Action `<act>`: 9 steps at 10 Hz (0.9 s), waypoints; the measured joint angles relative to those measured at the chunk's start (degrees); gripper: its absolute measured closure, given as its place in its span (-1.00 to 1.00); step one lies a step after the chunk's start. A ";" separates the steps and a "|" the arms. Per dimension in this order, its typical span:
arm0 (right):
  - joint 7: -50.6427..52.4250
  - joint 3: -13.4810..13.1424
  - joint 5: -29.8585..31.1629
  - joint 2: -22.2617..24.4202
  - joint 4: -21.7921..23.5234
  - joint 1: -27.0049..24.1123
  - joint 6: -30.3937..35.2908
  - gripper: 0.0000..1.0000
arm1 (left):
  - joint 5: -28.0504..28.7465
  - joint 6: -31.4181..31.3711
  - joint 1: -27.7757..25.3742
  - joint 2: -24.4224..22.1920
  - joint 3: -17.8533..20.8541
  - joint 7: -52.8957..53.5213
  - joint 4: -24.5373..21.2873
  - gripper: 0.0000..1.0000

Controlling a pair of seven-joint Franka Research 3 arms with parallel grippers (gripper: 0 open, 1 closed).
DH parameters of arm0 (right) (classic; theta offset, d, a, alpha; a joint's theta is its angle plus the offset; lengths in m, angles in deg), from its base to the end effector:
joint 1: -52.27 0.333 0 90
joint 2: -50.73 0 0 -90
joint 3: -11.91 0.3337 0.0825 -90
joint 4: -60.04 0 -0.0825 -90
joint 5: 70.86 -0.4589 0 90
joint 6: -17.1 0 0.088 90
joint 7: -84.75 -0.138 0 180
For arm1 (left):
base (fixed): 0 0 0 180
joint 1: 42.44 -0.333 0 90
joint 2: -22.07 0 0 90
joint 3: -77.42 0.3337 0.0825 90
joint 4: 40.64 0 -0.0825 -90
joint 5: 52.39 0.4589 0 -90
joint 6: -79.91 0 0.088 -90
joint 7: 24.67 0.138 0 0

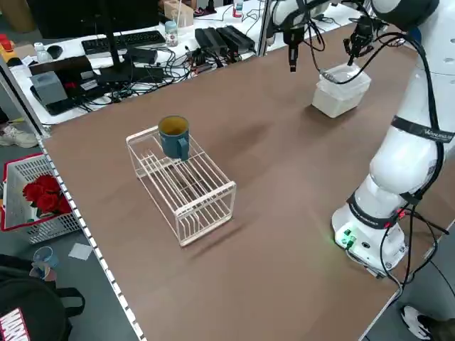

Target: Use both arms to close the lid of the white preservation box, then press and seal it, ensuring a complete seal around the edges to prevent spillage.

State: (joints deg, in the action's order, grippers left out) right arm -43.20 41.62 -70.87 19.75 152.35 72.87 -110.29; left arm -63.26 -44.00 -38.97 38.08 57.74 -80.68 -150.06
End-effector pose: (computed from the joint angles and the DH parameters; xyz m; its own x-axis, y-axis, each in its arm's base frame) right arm 0.5251 0.5657 0.3094 0.1212 -0.9525 -0.2793 -0.9882 -0.1424 0.0570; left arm 0.6215 -0.2730 0.3047 0.7587 0.6131 -0.2200 0.6442 -0.7564 0.1135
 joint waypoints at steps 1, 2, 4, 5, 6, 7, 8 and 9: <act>-0.11 -0.15 1.23 -1.07 0.17 -0.01 -1.43 0.98 | 0.00 -0.88 0.92 0.94 -0.03 -1.16 0.00 0.98; -0.69 -0.30 2.82 -2.56 0.23 -0.02 -3.06 0.98 | 0.00 -1.06 1.26 1.43 -0.05 -1.59 0.00 0.98; -1.94 -0.34 4.64 -4.48 0.22 -0.02 -5.70 0.98 | -0.99 -1.08 1.36 1.92 -0.13 -1.78 -0.04 0.98; -2.05 -0.33 4.70 -4.51 0.19 -0.02 -5.88 0.98 | -1.92 -1.73 1.37 2.23 -0.51 -1.78 -0.41 0.98; -2.08 -0.32 4.72 -4.53 0.19 -0.01 -6.23 0.98 | -3.06 -3.93 1.38 2.37 -1.58 -2.03 -1.90 0.98; -2.09 -0.32 4.77 -4.64 0.19 -0.01 -6.65 0.98 | -4.24 -7.42 1.48 2.37 -3.22 -3.46 -4.25 0.98; -2.09 -0.32 4.81 -4.73 0.19 0.00 -6.86 0.98 | -4.59 -10.88 1.63 2.37 -4.88 -5.62 -6.51 0.98; -2.09 -0.30 4.89 -4.76 0.19 0.05 -6.96 0.98 | -4.62 -13.57 1.80 2.37 -6.31 -7.33 -8.50 0.98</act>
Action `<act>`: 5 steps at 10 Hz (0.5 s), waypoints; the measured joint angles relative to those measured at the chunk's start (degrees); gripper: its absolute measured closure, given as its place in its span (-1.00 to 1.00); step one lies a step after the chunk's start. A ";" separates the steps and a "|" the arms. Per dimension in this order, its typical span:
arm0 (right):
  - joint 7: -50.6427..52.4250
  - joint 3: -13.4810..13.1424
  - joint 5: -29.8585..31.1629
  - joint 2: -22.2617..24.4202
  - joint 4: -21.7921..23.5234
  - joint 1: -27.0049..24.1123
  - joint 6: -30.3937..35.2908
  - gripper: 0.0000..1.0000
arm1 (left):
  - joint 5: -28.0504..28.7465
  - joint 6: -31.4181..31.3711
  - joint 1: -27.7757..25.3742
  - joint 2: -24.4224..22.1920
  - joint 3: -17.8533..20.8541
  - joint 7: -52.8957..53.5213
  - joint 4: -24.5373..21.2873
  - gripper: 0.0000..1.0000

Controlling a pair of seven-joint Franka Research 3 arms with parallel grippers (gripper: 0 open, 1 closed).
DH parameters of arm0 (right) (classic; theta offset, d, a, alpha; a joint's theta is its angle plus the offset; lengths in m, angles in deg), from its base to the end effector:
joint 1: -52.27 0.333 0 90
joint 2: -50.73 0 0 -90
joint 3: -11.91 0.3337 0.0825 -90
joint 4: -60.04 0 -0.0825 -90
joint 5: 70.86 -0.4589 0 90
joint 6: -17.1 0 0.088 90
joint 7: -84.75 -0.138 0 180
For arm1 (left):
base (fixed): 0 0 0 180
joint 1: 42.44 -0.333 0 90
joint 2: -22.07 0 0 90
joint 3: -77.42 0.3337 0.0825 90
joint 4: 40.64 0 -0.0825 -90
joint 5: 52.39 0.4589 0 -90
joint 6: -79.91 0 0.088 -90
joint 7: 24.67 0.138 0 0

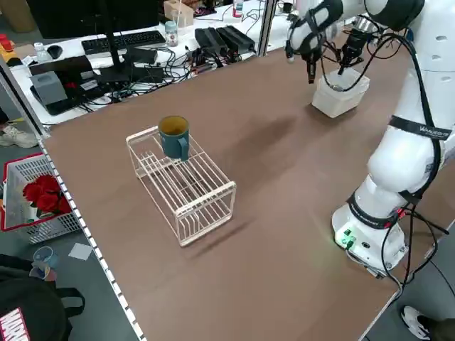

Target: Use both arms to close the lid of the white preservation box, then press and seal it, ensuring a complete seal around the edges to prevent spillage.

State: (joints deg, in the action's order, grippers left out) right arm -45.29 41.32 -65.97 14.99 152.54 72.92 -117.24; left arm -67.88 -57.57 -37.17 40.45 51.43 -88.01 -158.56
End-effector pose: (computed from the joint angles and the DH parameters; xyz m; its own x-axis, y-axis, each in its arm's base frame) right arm 0.5376 0.5681 0.2606 0.1142 -0.9528 -0.2815 -0.9927 -0.1204 0.0048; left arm 0.5561 -0.3469 0.2354 0.6964 0.6585 -0.2854 0.7109 -0.6875 0.1484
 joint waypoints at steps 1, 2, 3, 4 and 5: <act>0.00 0.00 0.13 -0.01 0.00 0.14 -0.11 0.98 | -0.02 -2.14 0.10 0.00 -0.93 -0.80 -1.93 0.98; 0.00 0.01 0.26 -0.03 0.00 0.30 -0.17 0.98 | -0.03 -4.12 0.11 0.00 -1.26 -0.90 -3.69 0.98; 0.00 0.01 0.44 -0.04 0.00 0.47 -0.20 0.98 | -0.04 -5.64 0.08 0.00 -1.27 -0.90 -4.93 0.98; 0.00 0.02 0.64 -0.07 0.00 0.64 -0.23 0.98 | -0.04 -6.44 0.08 0.00 -1.27 -0.90 -5.52 0.98; 0.00 0.02 0.77 -0.08 0.01 0.75 -0.25 0.98 | -0.04 -6.61 0.08 0.00 -1.27 -0.90 -5.61 0.98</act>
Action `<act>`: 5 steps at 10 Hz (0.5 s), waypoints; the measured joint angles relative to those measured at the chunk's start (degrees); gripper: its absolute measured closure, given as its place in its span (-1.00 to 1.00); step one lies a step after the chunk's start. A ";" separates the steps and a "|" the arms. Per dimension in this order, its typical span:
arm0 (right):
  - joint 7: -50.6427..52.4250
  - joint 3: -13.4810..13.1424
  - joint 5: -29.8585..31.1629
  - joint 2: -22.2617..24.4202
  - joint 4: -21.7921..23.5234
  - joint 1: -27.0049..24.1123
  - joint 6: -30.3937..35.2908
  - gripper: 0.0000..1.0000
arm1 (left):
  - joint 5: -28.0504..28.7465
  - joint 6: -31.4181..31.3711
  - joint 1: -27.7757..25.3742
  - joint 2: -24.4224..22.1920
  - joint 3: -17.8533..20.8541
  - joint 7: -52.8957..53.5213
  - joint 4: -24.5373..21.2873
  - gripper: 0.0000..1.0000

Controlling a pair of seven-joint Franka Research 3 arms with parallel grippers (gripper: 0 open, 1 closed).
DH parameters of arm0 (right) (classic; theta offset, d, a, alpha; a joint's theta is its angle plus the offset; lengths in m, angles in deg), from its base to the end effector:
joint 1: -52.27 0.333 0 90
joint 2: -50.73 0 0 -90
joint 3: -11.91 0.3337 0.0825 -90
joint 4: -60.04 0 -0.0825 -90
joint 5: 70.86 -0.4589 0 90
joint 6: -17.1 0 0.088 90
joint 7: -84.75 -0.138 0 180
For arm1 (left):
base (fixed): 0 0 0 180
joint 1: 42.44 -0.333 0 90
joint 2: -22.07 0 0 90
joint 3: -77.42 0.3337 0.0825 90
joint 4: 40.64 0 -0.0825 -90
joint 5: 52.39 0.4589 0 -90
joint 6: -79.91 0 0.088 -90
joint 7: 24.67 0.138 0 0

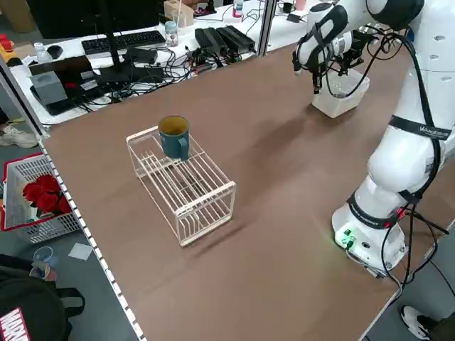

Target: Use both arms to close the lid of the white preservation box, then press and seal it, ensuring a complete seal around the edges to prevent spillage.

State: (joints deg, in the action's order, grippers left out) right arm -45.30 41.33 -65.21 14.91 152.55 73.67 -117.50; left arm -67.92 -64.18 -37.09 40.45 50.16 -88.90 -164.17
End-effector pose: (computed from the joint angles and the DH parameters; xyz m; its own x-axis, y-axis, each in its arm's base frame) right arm 0.5307 0.5752 0.2600 0.1356 -0.9513 -0.2770 -0.9902 -0.1396 -0.0055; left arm 0.5262 -0.3468 0.2019 0.6902 0.6715 -0.2697 0.7192 -0.6777 0.1532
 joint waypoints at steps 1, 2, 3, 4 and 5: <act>0.00 0.00 0.05 0.00 0.02 0.09 -0.02 0.98 | 0.00 -0.11 -0.01 -0.01 -0.01 -0.05 0.00 0.98; 0.00 0.01 0.08 0.00 0.04 0.18 -0.05 0.98 | 0.00 -0.16 -0.01 -0.02 -0.15 -0.15 0.01 0.98; 0.00 0.01 0.10 0.00 0.06 0.27 -0.09 0.98 | 0.00 -0.19 -0.01 -0.03 -0.55 -0.36 0.01 0.98; 0.00 0.02 0.12 0.00 0.09 0.35 -0.16 0.98 | 0.00 -0.23 0.00 -0.03 -0.93 -0.71 0.01 0.98; 0.00 0.02 0.14 0.01 0.12 0.43 -0.25 0.98 | 0.00 -0.31 0.15 -0.03 -1.19 -0.98 0.01 0.98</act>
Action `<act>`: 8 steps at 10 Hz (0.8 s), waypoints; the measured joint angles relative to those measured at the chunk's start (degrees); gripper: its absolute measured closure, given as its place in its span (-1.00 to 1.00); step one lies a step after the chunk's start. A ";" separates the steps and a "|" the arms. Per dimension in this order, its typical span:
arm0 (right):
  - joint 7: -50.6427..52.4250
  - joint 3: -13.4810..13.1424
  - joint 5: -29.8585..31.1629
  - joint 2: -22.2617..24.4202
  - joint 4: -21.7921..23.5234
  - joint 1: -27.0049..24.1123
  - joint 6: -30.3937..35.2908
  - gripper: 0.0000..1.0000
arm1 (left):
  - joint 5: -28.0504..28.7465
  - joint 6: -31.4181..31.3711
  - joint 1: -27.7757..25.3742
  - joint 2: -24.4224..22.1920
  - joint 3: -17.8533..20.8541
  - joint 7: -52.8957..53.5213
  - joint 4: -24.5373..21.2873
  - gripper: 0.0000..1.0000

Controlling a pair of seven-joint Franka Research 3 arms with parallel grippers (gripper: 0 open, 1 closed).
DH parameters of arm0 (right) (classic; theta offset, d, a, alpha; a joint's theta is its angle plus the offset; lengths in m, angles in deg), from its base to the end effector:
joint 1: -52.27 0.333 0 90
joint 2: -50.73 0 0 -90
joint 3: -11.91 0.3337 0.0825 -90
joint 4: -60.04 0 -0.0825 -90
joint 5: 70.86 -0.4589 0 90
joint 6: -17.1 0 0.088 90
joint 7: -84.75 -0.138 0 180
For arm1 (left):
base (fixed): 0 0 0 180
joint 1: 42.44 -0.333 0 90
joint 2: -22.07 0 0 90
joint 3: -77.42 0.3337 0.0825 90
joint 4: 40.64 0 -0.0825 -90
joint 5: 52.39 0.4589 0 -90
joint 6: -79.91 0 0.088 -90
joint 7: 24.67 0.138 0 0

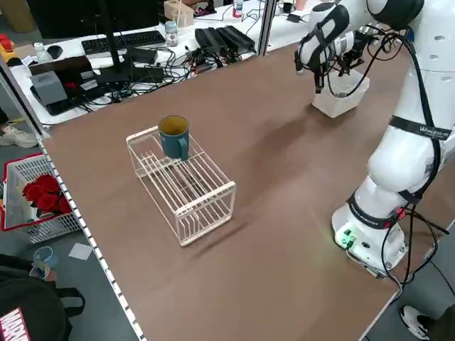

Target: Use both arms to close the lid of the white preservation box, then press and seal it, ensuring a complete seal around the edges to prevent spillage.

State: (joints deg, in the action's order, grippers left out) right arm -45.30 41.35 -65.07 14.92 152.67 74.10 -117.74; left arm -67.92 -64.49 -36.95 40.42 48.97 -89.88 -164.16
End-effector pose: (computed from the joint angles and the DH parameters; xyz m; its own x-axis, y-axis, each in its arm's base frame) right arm 0.5260 0.5793 0.2595 0.1449 -0.9498 -0.2773 -0.9889 -0.1484 -0.0086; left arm 0.5192 -0.3593 0.2047 0.6929 0.6667 -0.2746 0.7164 -0.6796 0.1577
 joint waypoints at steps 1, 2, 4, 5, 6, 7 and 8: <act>0.00 0.00 0.02 0.00 0.03 0.06 -0.08 0.98 | 0.00 -0.31 0.50 0.00 -0.06 -0.27 -0.02 0.98; 0.00 0.00 0.03 0.00 0.05 0.10 -0.13 0.98 | 0.00 -1.02 0.94 0.02 -0.09 -0.48 -0.11 0.98; 0.00 0.01 0.03 0.00 0.07 0.12 -0.18 0.98 | 0.00 -1.95 1.17 0.14 -0.10 -0.55 -0.30 0.98; 0.00 0.02 0.03 0.00 0.08 0.12 -0.19 0.98 | 0.00 -2.07 1.20 0.25 -0.10 -0.55 -0.35 0.98; 0.00 0.03 0.03 0.00 0.08 0.12 -0.20 0.98 | 0.00 -2.26 1.24 0.49 -0.10 -0.55 -0.37 0.98; 0.00 0.04 0.03 0.00 0.09 0.13 -0.20 0.98 | 0.00 -2.49 1.31 0.85 -0.10 -0.55 -0.37 0.98; 0.00 0.04 0.03 0.00 0.09 0.13 -0.21 0.98 | 0.00 -2.56 1.34 1.21 -0.10 -0.55 -0.38 0.98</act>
State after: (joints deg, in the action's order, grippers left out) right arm -45.30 41.39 -65.03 14.92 152.76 74.23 -117.95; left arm -67.92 -67.05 -35.60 41.63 48.87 -90.44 -164.54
